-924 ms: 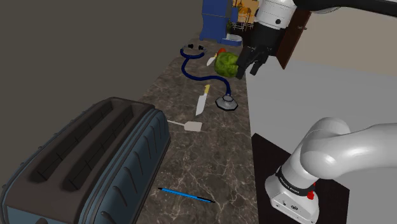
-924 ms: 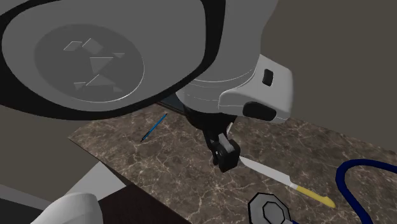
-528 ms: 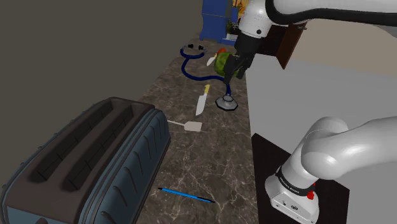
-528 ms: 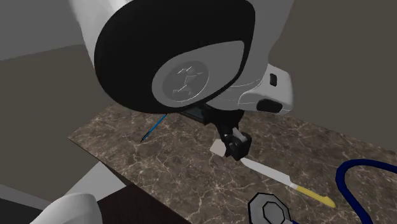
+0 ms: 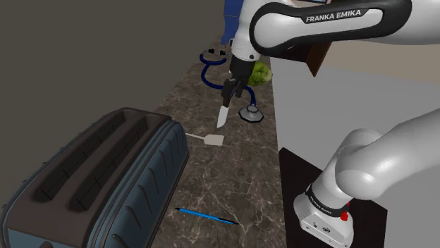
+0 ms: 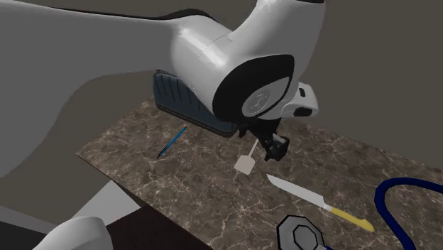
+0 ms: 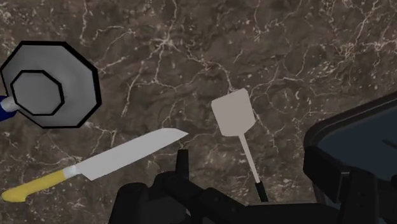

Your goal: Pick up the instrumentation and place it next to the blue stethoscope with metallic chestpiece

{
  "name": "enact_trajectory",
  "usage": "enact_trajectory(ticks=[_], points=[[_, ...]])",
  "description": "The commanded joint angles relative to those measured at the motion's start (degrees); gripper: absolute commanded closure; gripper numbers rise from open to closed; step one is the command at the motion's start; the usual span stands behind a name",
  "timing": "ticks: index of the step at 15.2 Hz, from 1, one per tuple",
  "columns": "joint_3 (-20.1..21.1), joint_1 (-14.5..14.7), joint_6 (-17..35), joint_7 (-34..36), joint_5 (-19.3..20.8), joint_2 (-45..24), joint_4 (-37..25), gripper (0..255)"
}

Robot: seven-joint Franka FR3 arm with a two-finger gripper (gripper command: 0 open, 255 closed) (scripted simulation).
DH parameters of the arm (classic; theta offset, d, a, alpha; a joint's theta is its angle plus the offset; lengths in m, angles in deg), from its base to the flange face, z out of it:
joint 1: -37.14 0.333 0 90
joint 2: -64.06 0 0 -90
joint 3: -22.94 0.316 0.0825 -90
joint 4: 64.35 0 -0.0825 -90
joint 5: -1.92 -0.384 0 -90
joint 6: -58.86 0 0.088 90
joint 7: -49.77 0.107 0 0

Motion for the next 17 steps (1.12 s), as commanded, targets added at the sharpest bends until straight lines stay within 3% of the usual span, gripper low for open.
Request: enact_trajectory(ticks=[1, 14, 17], points=[[0.8, 0.8, 3.4, -1.3, 0.3, -4.4, -0.9, 0], [5.4, 4.7, 17.6, -7.5, 6.1, -31.0, -12.6, 0], [5.5, 4.9, 19.3, -7.5, 6.6, -32.7, -12.5, 0]])
